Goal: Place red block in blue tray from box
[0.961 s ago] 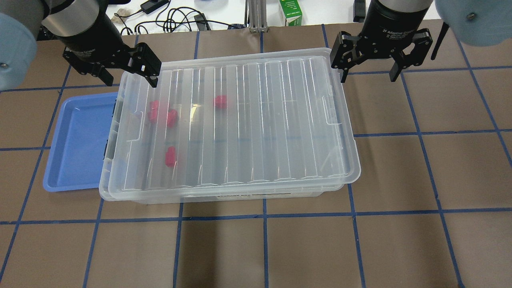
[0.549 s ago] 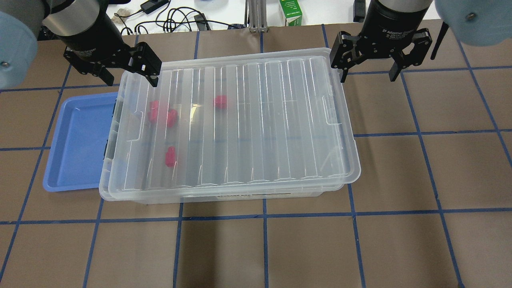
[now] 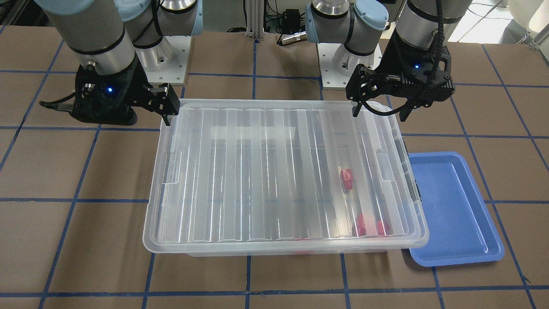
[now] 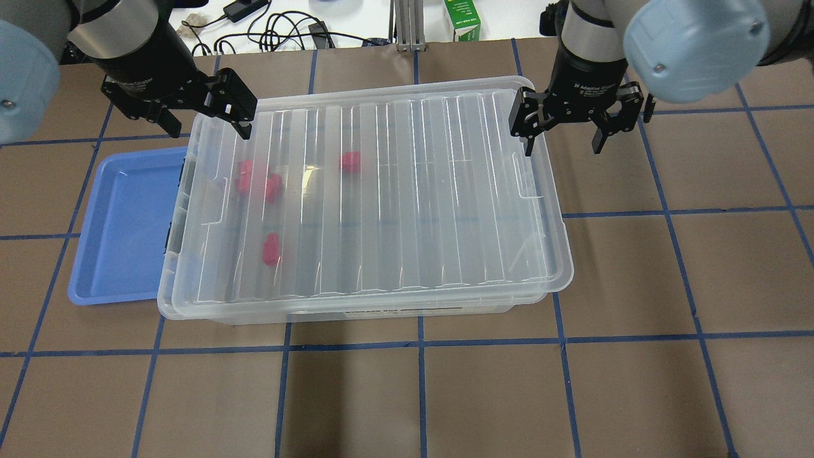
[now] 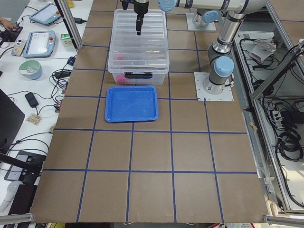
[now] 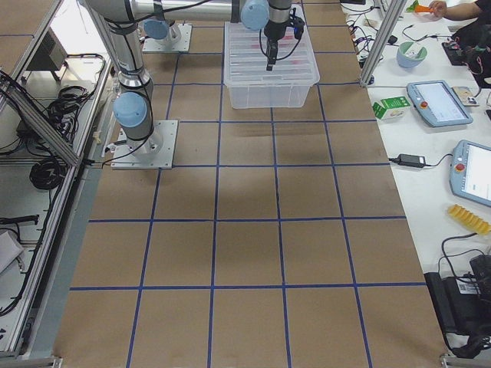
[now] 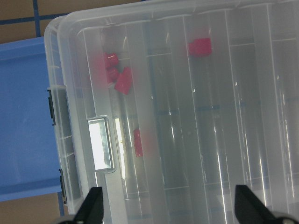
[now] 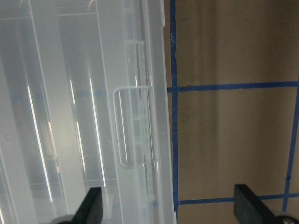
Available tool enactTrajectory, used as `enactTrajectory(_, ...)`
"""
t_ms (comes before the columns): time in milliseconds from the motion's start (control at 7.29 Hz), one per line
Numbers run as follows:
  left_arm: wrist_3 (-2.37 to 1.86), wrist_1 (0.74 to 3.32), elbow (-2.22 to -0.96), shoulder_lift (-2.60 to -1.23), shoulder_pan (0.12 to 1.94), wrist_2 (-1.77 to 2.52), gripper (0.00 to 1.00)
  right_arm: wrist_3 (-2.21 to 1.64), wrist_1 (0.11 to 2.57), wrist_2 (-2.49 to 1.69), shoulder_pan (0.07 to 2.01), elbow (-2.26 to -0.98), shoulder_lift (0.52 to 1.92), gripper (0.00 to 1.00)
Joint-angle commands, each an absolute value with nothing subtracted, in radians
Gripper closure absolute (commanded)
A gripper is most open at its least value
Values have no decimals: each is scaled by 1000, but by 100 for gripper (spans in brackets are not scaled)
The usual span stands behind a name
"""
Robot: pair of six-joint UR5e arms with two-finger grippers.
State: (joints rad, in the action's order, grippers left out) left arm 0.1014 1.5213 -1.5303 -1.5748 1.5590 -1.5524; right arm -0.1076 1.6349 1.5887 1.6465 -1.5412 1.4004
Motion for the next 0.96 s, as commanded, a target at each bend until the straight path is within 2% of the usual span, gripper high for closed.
enactTrajectory(0,101,1520,-1531,-1575,1559,-1552,0,-101,1845,1589,1644,-1630,1352,0)
enactTrajectory(824,101,1520,-1532,-1577,1560,-1558,0,-15,1853,1719,1573,-1677,1351,0)
